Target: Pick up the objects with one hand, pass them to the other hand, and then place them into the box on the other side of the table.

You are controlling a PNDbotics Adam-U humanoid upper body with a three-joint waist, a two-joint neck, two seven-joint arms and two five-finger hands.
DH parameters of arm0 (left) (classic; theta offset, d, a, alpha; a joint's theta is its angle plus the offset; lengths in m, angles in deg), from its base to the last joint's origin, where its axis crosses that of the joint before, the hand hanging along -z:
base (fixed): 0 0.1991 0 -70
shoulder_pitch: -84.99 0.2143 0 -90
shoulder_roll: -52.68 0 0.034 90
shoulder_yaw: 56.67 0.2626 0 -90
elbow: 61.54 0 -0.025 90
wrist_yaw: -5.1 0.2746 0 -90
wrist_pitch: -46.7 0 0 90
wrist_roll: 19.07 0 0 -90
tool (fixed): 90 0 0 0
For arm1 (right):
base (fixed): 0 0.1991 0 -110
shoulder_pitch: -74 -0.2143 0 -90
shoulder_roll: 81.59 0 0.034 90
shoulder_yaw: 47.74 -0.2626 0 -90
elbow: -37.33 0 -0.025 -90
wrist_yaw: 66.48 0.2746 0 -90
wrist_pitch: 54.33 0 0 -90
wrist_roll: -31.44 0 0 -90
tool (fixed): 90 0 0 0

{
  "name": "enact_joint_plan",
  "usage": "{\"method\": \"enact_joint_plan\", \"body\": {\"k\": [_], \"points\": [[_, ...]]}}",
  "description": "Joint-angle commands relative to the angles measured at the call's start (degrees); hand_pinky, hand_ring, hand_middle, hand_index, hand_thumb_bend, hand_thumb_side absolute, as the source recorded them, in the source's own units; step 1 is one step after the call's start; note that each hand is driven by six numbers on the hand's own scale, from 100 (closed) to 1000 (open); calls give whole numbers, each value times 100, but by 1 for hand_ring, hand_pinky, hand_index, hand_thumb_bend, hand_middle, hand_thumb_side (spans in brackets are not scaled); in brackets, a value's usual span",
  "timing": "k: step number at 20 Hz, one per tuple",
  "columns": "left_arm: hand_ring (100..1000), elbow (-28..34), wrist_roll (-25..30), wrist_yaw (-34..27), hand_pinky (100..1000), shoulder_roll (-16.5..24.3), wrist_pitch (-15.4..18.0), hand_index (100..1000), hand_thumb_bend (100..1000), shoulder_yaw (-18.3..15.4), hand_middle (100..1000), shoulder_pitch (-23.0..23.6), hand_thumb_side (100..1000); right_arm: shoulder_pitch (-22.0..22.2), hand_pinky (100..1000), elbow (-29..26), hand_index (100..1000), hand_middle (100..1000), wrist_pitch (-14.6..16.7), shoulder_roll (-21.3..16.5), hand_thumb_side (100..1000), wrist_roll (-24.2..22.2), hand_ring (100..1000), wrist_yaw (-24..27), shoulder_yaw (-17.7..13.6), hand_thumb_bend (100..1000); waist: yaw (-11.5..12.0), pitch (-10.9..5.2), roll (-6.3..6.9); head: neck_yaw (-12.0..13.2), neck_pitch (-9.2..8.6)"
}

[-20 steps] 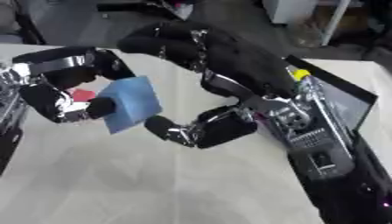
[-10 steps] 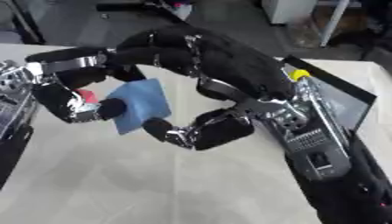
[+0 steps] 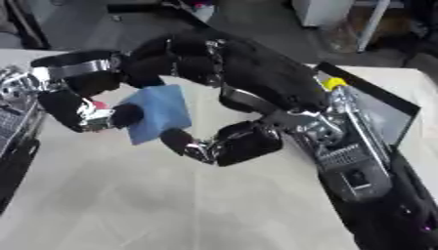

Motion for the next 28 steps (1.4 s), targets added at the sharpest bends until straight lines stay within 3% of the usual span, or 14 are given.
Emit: {"method": "enact_joint_plan", "body": {"k": [1,5,10,16,28], "points": [[472,142,-22,-36,613,19,-32,532,100,-56,387,-150,540,-66,887,-102,884,856,-14,-69,245,31,844,-99,-28,253,-2,-127,20,5,-42],[470,171,-52,-40,610,25,-55,530,100,-75,384,-150,536,-53,895,-102,896,859,-4,-75,258,16,848,-156,-25,260,1,-130,17,13,-45],[469,174,-63,-35,609,35,-80,530,100,-77,384,-145,534,-40,901,-102,932,865,16,-99,356,-33,856,-118,-36,303,1,-136,12,21,-49],[469,156,-58,-18,609,47,-87,529,100,-81,383,-138,533,-29,901,-102,944,865,24,-128,404,-19,858,-27,-78,325,-3,-136,7,27,-44],[468,153,-33,-3,608,43,-72,529,100,-63,383,-143,531,-30,901,-102,928,863,-12,-131,354,-2,857,-84,-113,318,-13,-136,10,34,-53]]}}
